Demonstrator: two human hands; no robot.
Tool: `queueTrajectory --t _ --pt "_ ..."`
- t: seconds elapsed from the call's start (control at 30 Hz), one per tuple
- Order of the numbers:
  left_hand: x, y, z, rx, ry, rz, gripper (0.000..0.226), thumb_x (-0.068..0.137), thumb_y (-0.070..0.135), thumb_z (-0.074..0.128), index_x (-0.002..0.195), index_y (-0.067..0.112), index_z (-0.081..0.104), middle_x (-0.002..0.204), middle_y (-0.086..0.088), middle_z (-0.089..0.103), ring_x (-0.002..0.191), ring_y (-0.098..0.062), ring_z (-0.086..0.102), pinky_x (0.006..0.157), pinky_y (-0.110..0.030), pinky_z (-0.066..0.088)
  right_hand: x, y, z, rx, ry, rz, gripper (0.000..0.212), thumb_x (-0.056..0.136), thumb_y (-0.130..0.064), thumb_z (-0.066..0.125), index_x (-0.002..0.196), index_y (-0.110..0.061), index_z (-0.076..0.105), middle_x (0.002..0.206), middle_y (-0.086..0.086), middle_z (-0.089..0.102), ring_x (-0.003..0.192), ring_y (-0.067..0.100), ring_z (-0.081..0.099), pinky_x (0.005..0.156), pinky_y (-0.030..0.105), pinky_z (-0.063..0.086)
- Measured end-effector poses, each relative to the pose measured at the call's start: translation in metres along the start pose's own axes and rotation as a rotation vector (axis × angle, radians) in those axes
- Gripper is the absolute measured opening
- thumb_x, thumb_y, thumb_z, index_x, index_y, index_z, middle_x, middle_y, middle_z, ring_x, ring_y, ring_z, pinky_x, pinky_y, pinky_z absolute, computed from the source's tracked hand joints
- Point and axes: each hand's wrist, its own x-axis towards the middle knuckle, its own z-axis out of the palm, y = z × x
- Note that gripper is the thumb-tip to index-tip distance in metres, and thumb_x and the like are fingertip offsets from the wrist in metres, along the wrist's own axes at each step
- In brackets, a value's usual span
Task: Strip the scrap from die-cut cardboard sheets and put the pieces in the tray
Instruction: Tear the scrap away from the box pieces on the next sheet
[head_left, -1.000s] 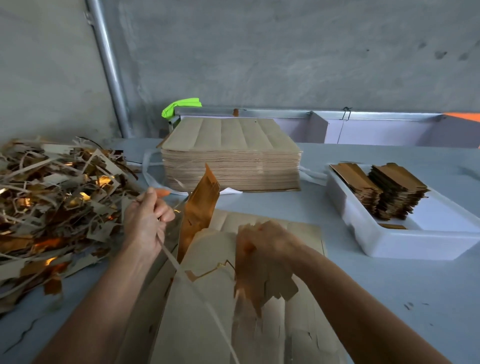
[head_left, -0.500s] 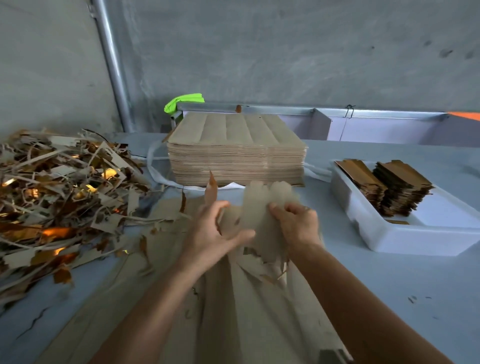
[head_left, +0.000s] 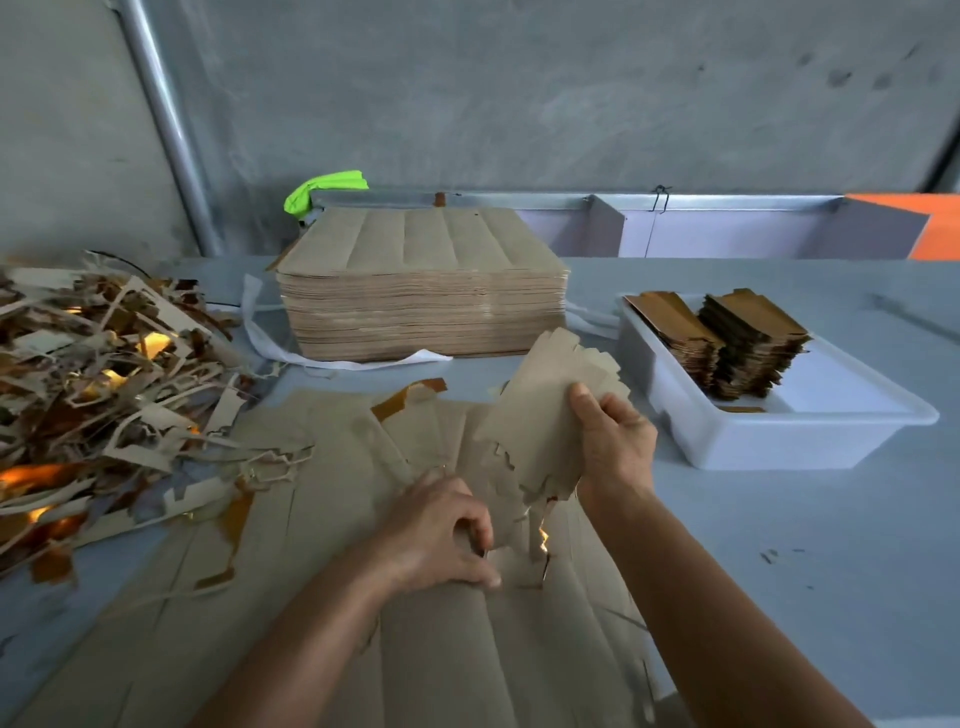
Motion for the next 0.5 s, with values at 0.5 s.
queueTrajectory --t 0.5 --pt "-0.003 -0.004 -0.019 -0.177 0.147 0.119 0.036 0.082 -0.004 0.059 0.063 0.021 0.041 0.075 0.0 0.056 0.072 -0.007 0.049 0.068 -0.025 0.04 0.027 -0.033 -0.039 -0.143 0.02 -0.08 0.027 0.09 -0.003 0.052 0.113 -0.016 0.047 0.097 -0.002 0.054 0.086 0.012 0.053 0.068 0.028 0.043"
